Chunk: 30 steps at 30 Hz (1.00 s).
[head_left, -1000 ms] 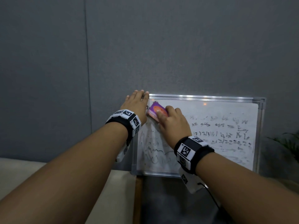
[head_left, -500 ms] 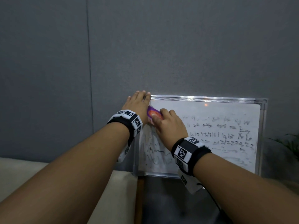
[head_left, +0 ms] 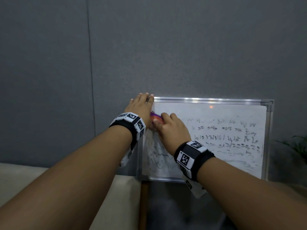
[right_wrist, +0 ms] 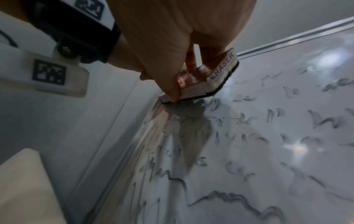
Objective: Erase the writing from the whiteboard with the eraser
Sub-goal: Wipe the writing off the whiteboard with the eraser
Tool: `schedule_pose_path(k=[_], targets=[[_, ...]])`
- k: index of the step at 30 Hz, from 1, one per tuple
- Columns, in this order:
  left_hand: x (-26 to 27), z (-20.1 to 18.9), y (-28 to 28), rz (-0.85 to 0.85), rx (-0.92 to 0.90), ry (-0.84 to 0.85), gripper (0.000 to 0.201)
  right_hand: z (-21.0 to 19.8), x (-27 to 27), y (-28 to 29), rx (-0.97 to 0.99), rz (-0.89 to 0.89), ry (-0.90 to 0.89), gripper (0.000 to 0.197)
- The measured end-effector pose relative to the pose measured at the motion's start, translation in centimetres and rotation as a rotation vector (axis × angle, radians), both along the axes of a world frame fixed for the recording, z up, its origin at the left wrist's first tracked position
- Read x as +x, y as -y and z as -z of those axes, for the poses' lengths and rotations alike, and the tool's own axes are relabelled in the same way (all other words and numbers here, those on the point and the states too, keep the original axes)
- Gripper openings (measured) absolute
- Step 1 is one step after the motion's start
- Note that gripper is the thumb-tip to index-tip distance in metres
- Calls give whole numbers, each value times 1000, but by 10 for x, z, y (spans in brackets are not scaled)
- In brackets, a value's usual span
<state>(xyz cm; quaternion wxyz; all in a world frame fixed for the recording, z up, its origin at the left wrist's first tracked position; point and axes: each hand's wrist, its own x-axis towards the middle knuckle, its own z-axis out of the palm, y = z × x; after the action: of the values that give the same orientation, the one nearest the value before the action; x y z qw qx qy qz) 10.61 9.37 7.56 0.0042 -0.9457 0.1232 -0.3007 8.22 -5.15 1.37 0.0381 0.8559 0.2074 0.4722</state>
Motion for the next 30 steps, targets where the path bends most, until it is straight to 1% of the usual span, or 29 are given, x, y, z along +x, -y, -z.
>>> schedule_pose_path(k=[4,8,10,13,16,17,21,26,30], targets=[[0,1,1,-3,-9,3,90,-5,0,9,28,30,32,32],[-1,1,2,7,-23,1,89,-18,4,5,83,13,48,28],[0,0,1,8,-18,0,91,-13,1,-1,64,-19,35,21],[-1,0,1,-9,-12,-3,93,5,-4,-1,1,-23,4,18],[-4,-1,2,-7,-17,-19,89,11,-4,13,-14,5,-10,33],[-4,-1,3,-8,-19,-24,89,10,-3,18,6,16,4,35],[-5,0,4,-7,-27,-20,92,-2,1,25,87,7,41,40],[-5,0,3,-10,-29,-21,91,18,-2,23,10,-6,-11,35],[-4,0,3,-21,-27,-32,93,21,-5,39,43,16,-5,43]])
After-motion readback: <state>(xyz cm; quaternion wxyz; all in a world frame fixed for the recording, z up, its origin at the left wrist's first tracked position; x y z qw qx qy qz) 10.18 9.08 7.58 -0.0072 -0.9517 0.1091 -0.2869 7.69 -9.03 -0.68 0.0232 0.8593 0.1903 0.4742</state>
